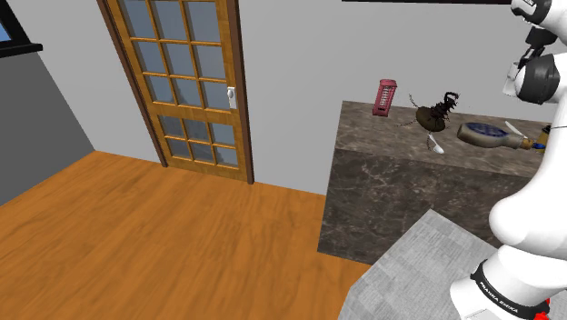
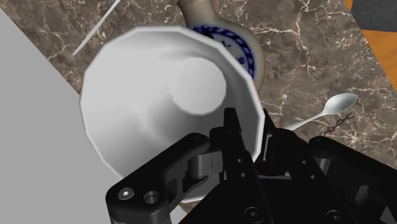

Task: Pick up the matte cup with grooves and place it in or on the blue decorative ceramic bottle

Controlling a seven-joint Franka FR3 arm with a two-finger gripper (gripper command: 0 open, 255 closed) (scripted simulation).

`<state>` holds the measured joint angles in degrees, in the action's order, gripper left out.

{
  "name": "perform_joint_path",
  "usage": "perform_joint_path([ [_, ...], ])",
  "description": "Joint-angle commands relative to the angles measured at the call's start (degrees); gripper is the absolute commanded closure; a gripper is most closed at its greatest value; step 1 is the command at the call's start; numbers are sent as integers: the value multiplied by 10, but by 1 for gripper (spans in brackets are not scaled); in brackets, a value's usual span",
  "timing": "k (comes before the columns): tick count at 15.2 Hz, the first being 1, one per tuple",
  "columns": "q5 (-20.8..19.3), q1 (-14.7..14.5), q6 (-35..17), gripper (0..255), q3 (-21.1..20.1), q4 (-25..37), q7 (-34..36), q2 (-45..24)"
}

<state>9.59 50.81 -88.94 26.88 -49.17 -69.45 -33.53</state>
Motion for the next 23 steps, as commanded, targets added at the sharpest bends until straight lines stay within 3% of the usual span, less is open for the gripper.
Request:
perform_joint_path([
  [1,-2,-3,-19,255,1,-27,-4,8],
  [14,-20,-42,-151,255,6,-206,0,54],
  [19,-22,-48,-189,255,5,-249,1,58],
  [23,-22,-48,-189,255,5,-249,1,58],
])
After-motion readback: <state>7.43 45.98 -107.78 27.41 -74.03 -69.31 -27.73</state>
